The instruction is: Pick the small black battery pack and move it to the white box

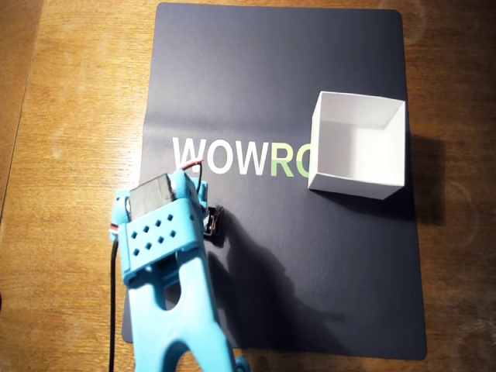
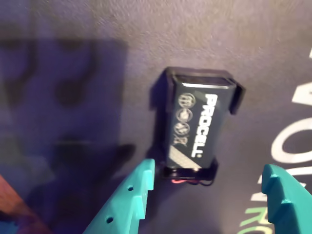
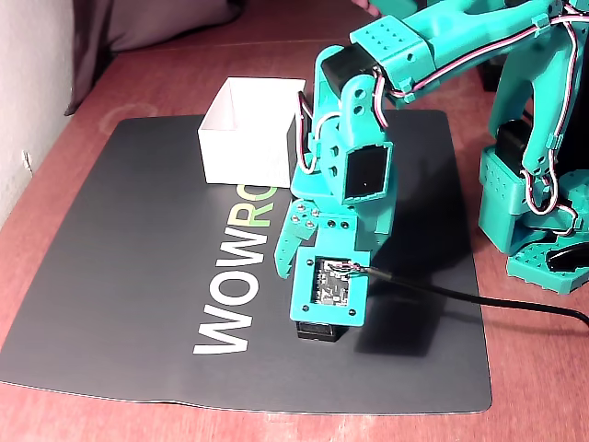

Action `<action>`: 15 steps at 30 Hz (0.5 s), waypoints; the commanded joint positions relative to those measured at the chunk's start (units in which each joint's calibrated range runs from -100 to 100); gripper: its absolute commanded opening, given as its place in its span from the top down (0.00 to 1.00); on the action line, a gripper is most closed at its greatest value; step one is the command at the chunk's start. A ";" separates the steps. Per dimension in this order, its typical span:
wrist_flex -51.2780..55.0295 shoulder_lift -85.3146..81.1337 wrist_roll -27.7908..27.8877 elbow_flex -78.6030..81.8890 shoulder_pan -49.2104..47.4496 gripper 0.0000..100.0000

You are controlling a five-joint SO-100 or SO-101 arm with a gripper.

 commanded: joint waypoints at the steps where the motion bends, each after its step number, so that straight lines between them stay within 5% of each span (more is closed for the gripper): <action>1: -0.61 0.54 -1.12 -0.22 -0.57 0.75; 15: -2.89 5.36 -0.68 -0.58 0.37 0.75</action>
